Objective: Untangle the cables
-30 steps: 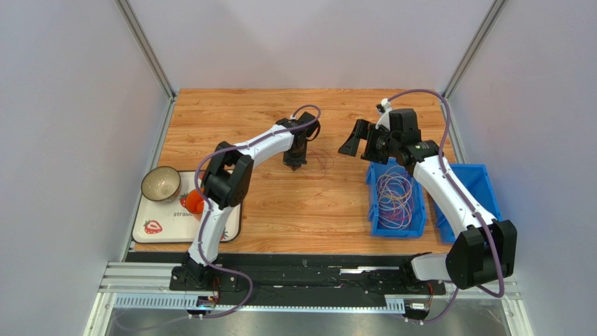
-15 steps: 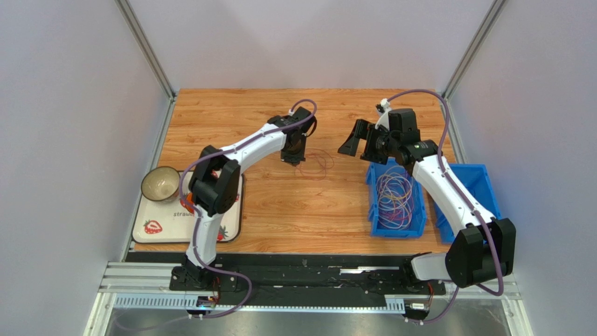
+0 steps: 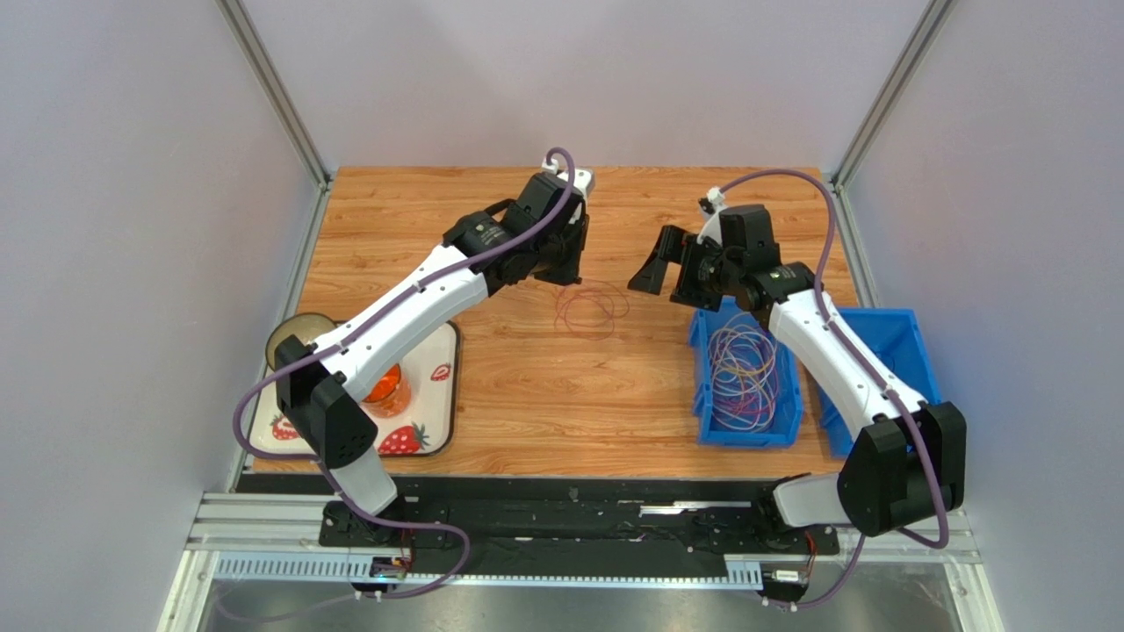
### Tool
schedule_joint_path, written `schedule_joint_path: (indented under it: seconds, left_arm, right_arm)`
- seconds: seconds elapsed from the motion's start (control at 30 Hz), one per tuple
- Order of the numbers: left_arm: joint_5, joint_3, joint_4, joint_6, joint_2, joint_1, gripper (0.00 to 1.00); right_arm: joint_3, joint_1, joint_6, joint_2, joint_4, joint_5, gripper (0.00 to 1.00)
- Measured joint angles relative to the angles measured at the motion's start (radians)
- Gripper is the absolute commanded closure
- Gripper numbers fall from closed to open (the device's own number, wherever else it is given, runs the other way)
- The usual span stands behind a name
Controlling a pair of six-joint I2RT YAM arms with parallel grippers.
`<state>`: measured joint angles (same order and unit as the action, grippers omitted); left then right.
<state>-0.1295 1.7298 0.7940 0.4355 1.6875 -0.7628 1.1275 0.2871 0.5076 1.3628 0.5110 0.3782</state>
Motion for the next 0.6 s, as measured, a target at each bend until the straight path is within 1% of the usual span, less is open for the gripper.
schedule_joint_path:
  seconds: [0.03,0.1,0.13,0.23,0.33,0.6]
  left_arm:
    - [-0.008,-0.001,0.008,0.000,-0.003,0.000,0.83]
    - [-0.024,-0.008,0.022,-0.004,-0.006,0.001,0.66]
    - [-0.033,-0.023,0.024,0.000,-0.014,0.002,0.52]
    - [-0.069,-0.123,0.047,0.005,-0.082,0.004,0.38]
    - [-0.102,-0.224,0.085,0.006,-0.190,0.006,0.36]
    - [-0.191,-0.476,0.167,0.008,-0.609,0.015,0.33]
  right_arm:
    - [0.001,0.014,-0.005,0.004,0.000,-0.018,0.00]
    - [0.016,0.053,-0.023,0.035,0.006,-0.064,0.00]
    - [0.035,0.073,-0.033,0.060,0.021,-0.086,0.00]
    - [0.139,0.139,-0.080,0.190,0.073,-0.192,0.00]
    - [0.222,0.183,-0.124,0.314,0.108,-0.292,0.00]
    - [0.466,0.215,-0.219,0.596,0.222,-0.463,0.00]
